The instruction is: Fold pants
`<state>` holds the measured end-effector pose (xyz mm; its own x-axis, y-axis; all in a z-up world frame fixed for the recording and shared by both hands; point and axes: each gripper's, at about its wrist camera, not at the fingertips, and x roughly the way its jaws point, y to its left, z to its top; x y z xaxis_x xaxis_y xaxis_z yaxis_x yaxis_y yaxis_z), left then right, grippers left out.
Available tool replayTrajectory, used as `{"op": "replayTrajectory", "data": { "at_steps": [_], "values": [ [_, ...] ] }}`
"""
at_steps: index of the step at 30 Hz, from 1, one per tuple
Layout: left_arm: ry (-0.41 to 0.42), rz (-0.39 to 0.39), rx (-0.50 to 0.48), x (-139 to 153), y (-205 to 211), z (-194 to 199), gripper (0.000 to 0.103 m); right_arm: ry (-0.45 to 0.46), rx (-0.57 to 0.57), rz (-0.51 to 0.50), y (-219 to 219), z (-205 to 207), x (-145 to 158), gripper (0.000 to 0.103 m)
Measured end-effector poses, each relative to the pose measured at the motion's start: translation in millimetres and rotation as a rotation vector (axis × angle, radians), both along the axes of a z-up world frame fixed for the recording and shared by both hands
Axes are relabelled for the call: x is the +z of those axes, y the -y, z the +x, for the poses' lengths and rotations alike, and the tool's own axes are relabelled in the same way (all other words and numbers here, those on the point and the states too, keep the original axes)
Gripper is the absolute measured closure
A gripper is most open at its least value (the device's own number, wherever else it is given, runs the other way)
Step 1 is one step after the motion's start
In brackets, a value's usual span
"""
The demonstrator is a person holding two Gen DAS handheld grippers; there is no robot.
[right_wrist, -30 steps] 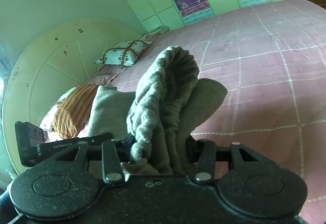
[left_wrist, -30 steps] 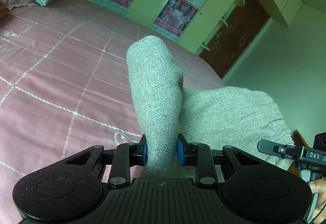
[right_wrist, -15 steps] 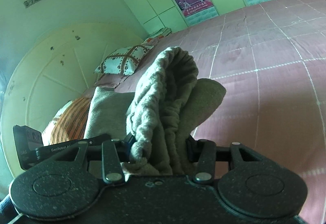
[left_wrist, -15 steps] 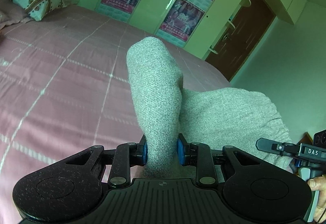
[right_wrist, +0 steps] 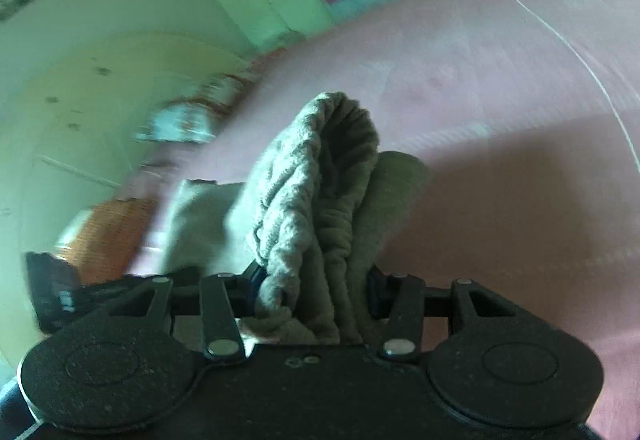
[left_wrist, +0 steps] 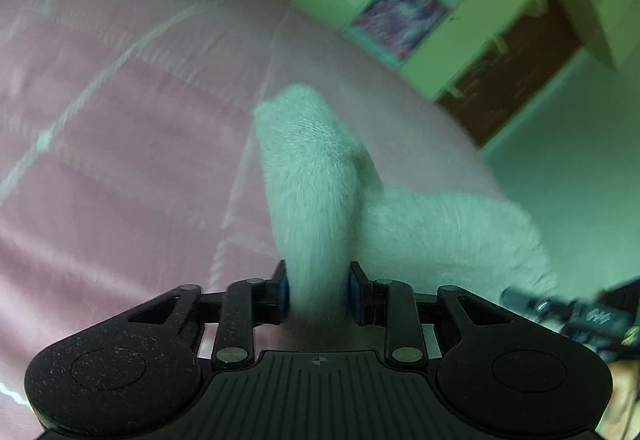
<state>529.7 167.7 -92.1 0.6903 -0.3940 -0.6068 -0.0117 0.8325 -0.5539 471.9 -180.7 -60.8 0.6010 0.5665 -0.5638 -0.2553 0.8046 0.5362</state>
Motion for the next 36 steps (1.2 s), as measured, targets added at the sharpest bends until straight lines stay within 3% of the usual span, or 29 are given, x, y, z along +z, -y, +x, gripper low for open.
{"op": "replayTrajectory", "data": {
  "at_steps": [1,2,4,7,10,14,16,18,21,23,26,28,29,31,36],
  "values": [
    [-0.028,0.005,0.02,-11,-2,3,0.046,-0.096,-0.064,-0.022,10,10,-25,0.051],
    [-0.013,-0.009,0.016,-18,-3,2,0.045,-0.156,-0.085,0.0,20,15,-44,0.05],
    [0.002,-0.014,0.01,-19,-3,-1,0.045,-0.136,-0.079,0.085,32,11,-52,0.05],
    [0.009,0.066,0.001,-3,-3,-5,0.044,-0.107,-0.076,0.028,26,-1,-38,0.04],
    [0.068,0.142,-0.003,21,-4,-21,0.044,-0.047,-0.089,-0.012,28,-12,-15,0.04],
    [0.144,0.131,-0.026,51,-1,-43,0.044,0.102,-0.121,-0.006,37,-27,23,0.058],
    [0.171,0.119,-0.037,60,5,-45,0.044,0.149,-0.075,0.036,32,-33,37,0.077],
    [0.174,0.119,-0.056,59,13,-47,0.044,0.143,-0.017,0.065,23,-31,39,0.08],
    [0.122,0.134,-0.069,37,25,-53,0.044,0.087,0.024,0.017,13,-30,19,0.084],
    [0.076,0.182,-0.073,16,29,-53,0.044,0.003,-0.012,-0.087,12,-22,-8,0.103],
    [0.101,0.213,-0.096,18,31,-58,0.044,-0.044,-0.047,0.04,33,-19,-22,0.103],
    [0.129,0.215,-0.083,34,27,-55,0.044,-0.016,-0.033,0.014,28,-23,-10,0.103],
    [0.157,0.223,-0.08,42,26,-56,0.044,0.025,-0.018,-0.007,24,-25,0,0.095],
    [0.191,0.231,-0.083,56,23,-42,0.044,0.092,-0.002,-0.014,17,-20,17,0.091],
    [0.149,0.209,-0.021,49,16,11,0.044,0.104,-0.017,-0.02,-7,22,20,0.091]
  ]
}}
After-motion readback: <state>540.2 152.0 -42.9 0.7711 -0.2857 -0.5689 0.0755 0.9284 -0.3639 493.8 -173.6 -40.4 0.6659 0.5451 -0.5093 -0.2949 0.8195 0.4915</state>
